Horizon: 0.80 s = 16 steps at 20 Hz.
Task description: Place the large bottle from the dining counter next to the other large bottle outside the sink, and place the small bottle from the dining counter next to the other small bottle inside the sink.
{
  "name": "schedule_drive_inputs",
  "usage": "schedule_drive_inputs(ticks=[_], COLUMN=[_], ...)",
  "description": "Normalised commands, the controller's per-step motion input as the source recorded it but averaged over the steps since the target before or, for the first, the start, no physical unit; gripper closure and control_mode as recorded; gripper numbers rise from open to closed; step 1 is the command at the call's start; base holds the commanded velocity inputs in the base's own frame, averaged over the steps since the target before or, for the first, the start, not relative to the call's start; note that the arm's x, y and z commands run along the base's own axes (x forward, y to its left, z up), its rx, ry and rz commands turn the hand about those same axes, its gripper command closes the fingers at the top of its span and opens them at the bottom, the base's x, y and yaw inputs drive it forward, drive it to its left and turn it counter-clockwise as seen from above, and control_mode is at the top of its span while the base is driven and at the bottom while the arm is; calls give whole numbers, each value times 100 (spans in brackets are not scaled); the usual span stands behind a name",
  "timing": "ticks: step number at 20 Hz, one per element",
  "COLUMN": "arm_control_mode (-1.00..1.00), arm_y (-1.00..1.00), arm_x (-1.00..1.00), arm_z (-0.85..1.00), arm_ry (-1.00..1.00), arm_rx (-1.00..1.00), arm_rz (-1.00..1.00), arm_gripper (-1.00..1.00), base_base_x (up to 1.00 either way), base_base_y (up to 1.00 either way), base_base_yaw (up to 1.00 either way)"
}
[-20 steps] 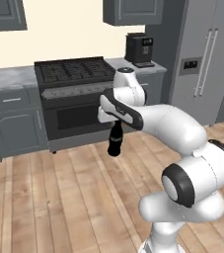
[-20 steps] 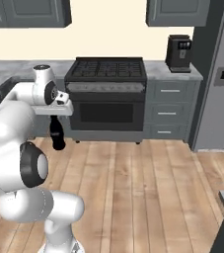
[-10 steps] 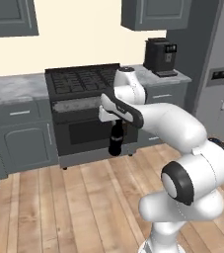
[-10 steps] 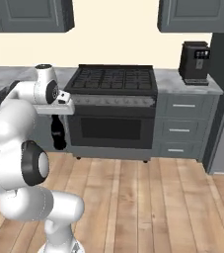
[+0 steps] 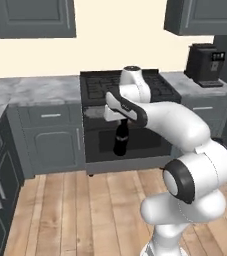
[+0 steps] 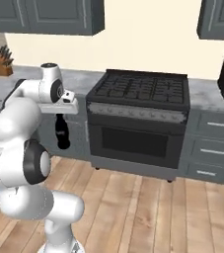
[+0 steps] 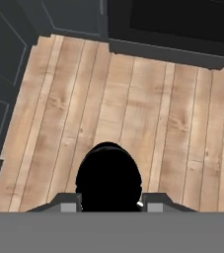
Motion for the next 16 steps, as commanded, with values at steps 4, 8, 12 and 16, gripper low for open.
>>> schedule_drive_inputs(ticks=[4, 8, 12, 16], arm_control_mode=[100, 100, 100, 100], arm_y=[0, 0, 0, 0], arm_x=[0, 0, 0, 0], arm_z=[0, 0, 0, 0], arm_ry=[0, 0, 0, 0], arm_rx=[0, 0, 0, 0], arm_rz=[0, 0, 0, 0], arm_gripper=[100, 100, 100, 100], base_base_x=[0, 0, 9, 18], base_base_y=[9, 7, 17, 25], base_base_yaw=[50, 50, 47, 42])
